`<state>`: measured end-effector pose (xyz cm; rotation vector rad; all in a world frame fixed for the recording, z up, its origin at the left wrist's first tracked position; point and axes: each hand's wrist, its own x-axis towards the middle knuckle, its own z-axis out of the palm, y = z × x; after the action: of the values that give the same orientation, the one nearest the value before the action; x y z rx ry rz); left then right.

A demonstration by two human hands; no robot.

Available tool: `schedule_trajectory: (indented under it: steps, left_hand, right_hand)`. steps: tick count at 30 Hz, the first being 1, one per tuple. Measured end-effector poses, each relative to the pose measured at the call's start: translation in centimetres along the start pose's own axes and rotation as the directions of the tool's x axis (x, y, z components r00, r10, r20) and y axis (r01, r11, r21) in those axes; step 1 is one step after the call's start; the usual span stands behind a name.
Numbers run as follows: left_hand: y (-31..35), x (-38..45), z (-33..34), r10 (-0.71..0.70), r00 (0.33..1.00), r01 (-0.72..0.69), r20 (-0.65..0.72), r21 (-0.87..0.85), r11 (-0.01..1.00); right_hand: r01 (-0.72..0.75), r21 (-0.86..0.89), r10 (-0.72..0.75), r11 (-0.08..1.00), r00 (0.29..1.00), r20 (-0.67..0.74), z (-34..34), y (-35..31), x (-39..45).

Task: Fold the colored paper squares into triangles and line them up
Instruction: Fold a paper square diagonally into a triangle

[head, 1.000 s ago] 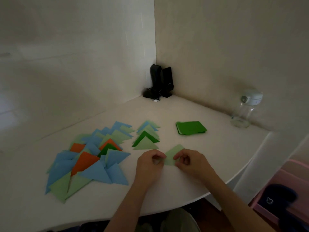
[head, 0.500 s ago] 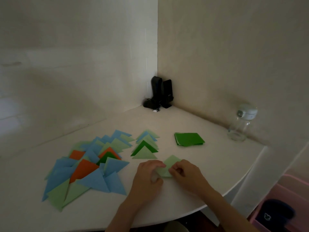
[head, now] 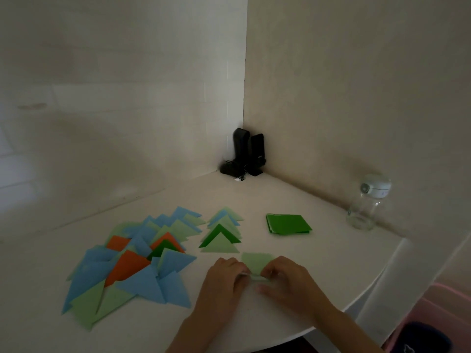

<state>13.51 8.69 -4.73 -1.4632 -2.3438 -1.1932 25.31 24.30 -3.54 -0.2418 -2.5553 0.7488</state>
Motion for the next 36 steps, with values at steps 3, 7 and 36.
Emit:
schedule_trajectory:
  steps: [3,7,36]
  left_hand:
    - [0.2,0.1,0.0,-0.079,0.996,0.078,-0.029,-0.031,0.996]
    - [0.4,0.5,0.4,-0.146,0.989,0.145,-0.028,-0.047,0.988]
    - [-0.2,0.7,0.5,-0.308,0.951,0.295,-0.033,-0.206,0.933]
  right_hand:
    - [0.008,-0.061,-0.009,0.998,1.000,-0.029,0.9,0.3,0.1]
    - [-0.054,-0.056,0.048,0.997,0.994,-0.098,1.5,0.2,0.4]
    - [-0.307,0.115,0.309,0.945,0.951,0.002,0.2,-0.1,1.2]
